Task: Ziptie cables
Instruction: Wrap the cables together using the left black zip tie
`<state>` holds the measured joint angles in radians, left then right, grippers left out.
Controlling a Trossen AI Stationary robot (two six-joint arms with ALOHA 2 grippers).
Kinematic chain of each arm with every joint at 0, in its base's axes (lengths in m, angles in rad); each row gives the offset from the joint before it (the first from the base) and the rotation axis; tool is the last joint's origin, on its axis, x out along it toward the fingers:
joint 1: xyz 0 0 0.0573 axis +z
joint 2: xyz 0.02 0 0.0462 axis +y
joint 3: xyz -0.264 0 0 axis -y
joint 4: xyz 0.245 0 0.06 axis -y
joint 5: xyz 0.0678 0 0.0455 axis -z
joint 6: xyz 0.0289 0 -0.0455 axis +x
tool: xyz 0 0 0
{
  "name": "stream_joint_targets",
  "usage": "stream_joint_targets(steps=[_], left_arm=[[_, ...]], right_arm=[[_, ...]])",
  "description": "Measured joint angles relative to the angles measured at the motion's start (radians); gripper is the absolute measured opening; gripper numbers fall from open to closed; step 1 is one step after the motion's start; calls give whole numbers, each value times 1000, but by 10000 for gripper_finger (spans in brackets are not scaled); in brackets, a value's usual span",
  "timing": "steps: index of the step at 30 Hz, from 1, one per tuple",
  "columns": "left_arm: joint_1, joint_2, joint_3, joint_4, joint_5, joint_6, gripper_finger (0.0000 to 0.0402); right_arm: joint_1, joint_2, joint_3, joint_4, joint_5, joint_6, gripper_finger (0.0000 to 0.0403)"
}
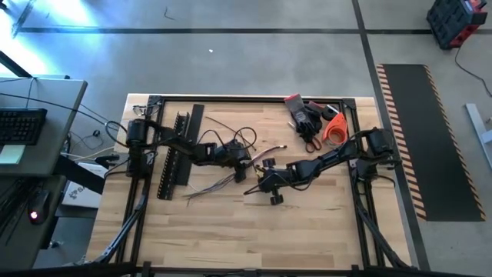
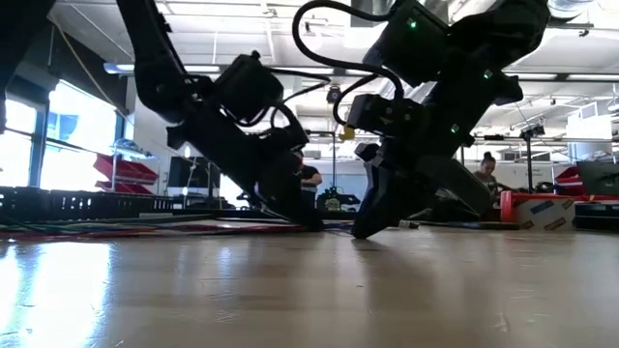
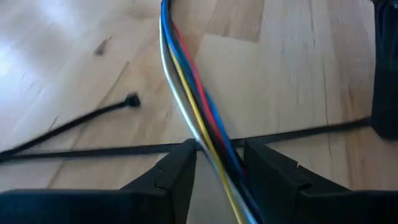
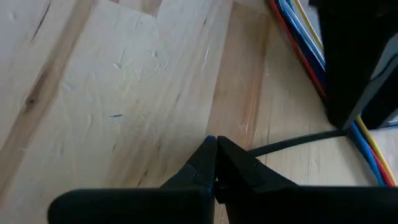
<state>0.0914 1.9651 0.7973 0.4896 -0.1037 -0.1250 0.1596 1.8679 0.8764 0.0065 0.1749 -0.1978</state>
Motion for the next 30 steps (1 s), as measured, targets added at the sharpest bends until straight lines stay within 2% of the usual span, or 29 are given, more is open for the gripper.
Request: stream_joint_targets(steps=[3, 6, 13, 17, 20, 25, 30], left_arm=[[0, 38, 22, 1, -1, 21, 134], [-7, 56, 35, -4, 14, 87, 122], [-17, 61, 49, -33, 107, 244, 41], [-49, 63, 48, -22, 107, 328, 8], [-72, 64, 46, -5, 100, 341, 13], [-111, 61, 64, -1, 113, 329, 49], [-156, -6, 119, -189, 152, 368, 99]], right_arm=[[3, -1, 1, -13, 5, 43, 0], [18, -1, 1, -23, 19, 90, 0], [92, -9, 0, -50, 50, 189, 0], [135, -46, -6, -97, 56, 228, 0], [153, -90, -8, -116, 21, 253, 0], [156, -108, -6, -74, -13, 325, 0], [156, -76, -6, -33, -8, 361, 0]])
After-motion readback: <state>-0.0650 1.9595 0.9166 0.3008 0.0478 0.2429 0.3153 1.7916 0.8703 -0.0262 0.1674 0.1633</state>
